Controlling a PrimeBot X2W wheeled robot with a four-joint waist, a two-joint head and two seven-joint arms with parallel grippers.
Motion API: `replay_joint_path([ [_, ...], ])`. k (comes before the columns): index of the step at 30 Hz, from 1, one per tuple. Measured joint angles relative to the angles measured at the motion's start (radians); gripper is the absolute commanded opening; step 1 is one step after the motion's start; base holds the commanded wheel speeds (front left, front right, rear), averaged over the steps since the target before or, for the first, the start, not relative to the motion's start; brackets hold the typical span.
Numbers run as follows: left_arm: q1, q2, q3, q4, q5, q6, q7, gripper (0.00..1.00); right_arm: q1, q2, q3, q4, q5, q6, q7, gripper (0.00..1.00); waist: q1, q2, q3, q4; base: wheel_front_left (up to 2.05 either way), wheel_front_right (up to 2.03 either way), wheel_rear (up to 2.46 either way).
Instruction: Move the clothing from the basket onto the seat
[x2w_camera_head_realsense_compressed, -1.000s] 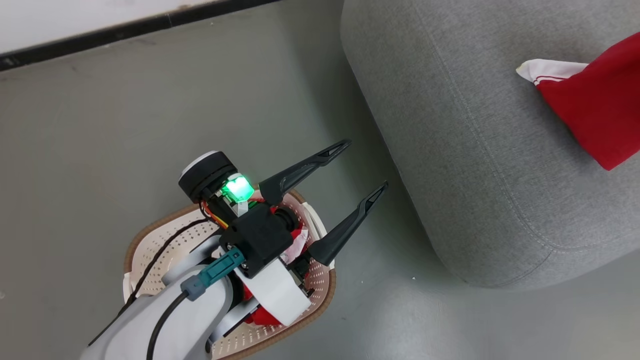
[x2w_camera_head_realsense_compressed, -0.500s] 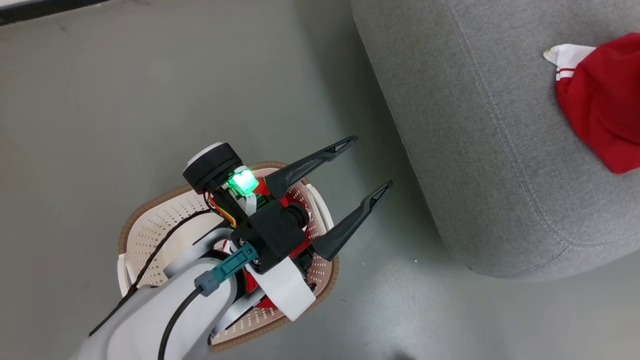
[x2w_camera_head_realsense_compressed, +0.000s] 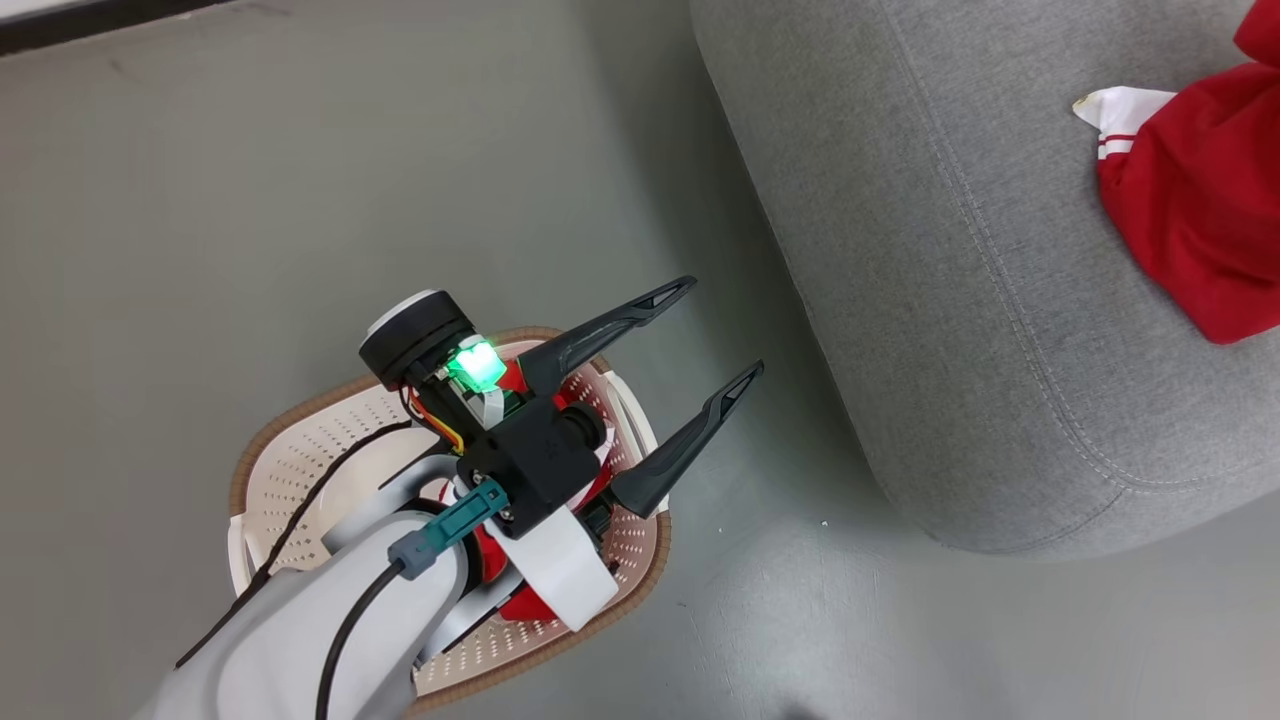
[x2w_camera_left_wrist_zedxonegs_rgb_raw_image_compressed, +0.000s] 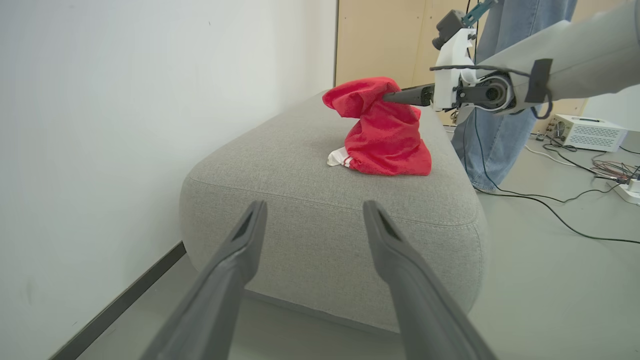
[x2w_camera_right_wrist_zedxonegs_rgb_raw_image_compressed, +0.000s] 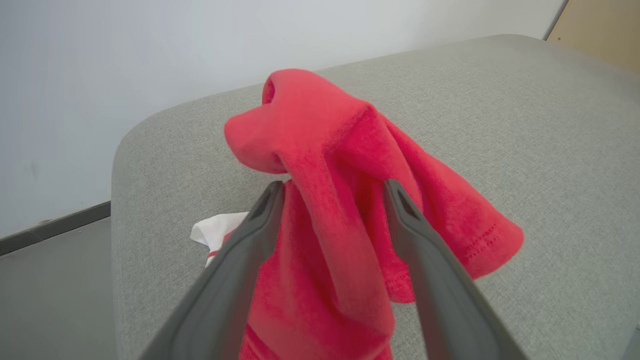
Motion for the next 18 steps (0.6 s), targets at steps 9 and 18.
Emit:
replay_joint_path([
  [9,0.009,0.01,0.003,0.046,-0.001,-0.002,-0.032,1.0,0.045,0.007,-0.016,-0.056,-0.024,0.0,0.0,1.0,0.0,0.0,-0.03,-0.008,0.0,0.0,0.0],
  [18,0.05,0.017,0.015,0.098,-0.01,0.007,-0.052,1.0,0.114,0.012,-0.022,-0.153,-0.063,0.0,0.0,1.0,0.0,0.0,-0.079,-0.01,0.0,0.0,0.0],
])
